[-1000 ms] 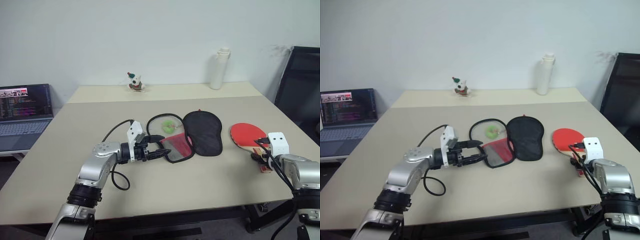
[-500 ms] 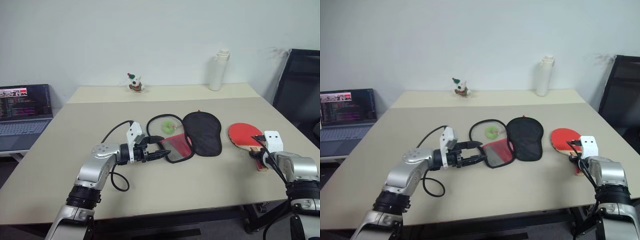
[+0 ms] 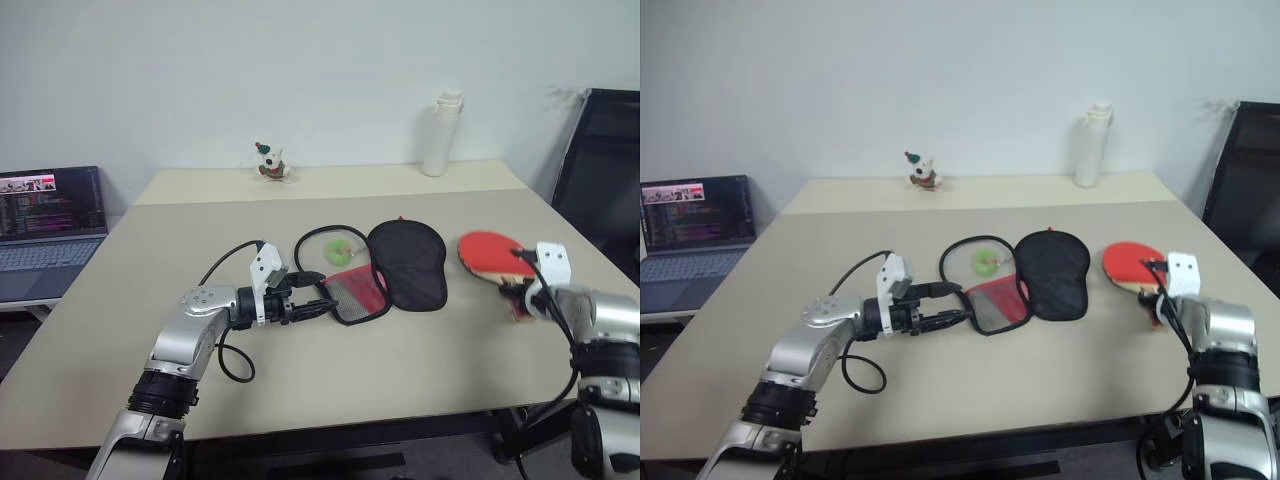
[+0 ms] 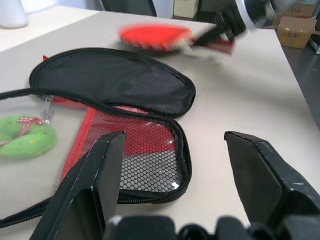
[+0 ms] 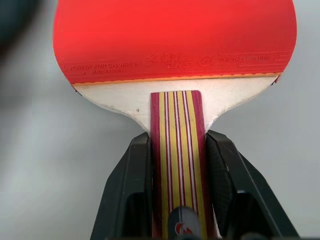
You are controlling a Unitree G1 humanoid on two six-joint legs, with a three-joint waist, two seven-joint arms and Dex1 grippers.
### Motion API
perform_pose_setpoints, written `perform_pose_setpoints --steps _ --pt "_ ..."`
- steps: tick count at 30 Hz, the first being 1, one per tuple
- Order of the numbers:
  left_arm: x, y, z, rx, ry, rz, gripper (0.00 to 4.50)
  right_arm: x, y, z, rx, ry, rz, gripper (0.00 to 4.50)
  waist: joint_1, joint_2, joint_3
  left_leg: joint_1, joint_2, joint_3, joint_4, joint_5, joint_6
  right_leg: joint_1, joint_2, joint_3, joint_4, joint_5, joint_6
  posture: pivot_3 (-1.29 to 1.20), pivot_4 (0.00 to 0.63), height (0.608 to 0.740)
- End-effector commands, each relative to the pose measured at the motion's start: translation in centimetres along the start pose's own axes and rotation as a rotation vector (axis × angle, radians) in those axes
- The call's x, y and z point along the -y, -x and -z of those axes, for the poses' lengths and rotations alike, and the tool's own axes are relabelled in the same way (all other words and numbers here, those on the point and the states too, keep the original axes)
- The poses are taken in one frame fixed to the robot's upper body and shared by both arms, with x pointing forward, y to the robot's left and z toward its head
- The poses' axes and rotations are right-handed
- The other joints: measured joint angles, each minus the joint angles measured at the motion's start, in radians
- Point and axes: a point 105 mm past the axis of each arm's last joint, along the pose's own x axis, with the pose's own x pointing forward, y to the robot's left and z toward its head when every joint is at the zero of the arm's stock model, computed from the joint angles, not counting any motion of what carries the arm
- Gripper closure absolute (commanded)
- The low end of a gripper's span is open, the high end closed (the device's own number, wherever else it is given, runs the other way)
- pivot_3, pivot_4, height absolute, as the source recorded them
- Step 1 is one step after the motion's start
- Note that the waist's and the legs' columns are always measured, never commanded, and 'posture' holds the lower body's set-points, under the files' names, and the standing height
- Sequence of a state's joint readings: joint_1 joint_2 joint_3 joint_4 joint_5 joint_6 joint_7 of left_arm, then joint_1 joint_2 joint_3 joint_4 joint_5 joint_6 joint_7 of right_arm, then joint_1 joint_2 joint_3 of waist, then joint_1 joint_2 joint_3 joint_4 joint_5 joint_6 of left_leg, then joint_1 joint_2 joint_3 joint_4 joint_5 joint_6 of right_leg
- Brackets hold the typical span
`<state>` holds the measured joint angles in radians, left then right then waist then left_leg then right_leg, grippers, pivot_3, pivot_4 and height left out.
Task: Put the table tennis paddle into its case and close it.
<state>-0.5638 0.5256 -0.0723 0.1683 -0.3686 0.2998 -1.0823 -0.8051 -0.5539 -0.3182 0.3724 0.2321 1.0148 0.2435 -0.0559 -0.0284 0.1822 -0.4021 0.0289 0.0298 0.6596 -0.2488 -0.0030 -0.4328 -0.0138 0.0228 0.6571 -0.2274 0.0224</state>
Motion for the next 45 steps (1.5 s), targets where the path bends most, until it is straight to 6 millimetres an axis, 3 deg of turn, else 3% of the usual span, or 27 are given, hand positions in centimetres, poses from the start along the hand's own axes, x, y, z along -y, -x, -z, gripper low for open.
perform_pose_setpoints --steps 1,5,12,24,45 --pt "-0.1 0.3 -1.1 0.028 -0.036 -0.007 1.05 -3.4 1.3 -3.4 0.113 -0.029 -0.093 3.39 0.002 0.0 0.0 -0.001 0.0 0.0 0.0 0.0 0.0 -0.001 0.0 0.0 0.0 0.0 0.0 0.0 0.15 0.74" --pt "0.1 0.2 -1.0 0.031 -0.033 -0.002 1.05 -9.7 1.1 -1.7 0.09 -0.062 -0.223 3.39 0.0 0.0 0.0 -0.005 0.002 -0.001 -0.001 0.0 0.0 -0.007 0.001 0.0 0.001 0.002 -0.004 0.0 0.15 0.74" --pt "0.4 0.1 -1.0 0.028 -0.039 0.006 1.05 -14.4 0.0 0.6 0.051 -0.09 -0.28 3.39 0.025 0.001 0.001 -0.014 -0.001 -0.002 0.003 0.0 0.0 -0.012 -0.003 -0.005 0.002 0.003 -0.005 0.0 0.15 0.74" --pt "0.4 0.4 -0.9 0.026 -0.039 -0.008 1.05 -13.0 -2.1 1.0 0.065 0.001 -0.199 3.39 0.024 0.001 0.001 -0.014 -0.001 -0.001 0.003 0.0 0.0 -0.011 -0.003 -0.006 0.001 0.004 -0.004 0.0 0.15 0.74" --pt "0.9 0.0 -1.0 0.027 -0.037 0.001 1.05 -13.6 -3.6 2.2 0.063 0.038 -0.143 3.39 0.022 0.001 0.001 -0.014 -0.001 -0.001 0.003 0.0 0.0 -0.011 -0.003 -0.005 0.002 0.004 -0.005 0.0 0.15 0.74"
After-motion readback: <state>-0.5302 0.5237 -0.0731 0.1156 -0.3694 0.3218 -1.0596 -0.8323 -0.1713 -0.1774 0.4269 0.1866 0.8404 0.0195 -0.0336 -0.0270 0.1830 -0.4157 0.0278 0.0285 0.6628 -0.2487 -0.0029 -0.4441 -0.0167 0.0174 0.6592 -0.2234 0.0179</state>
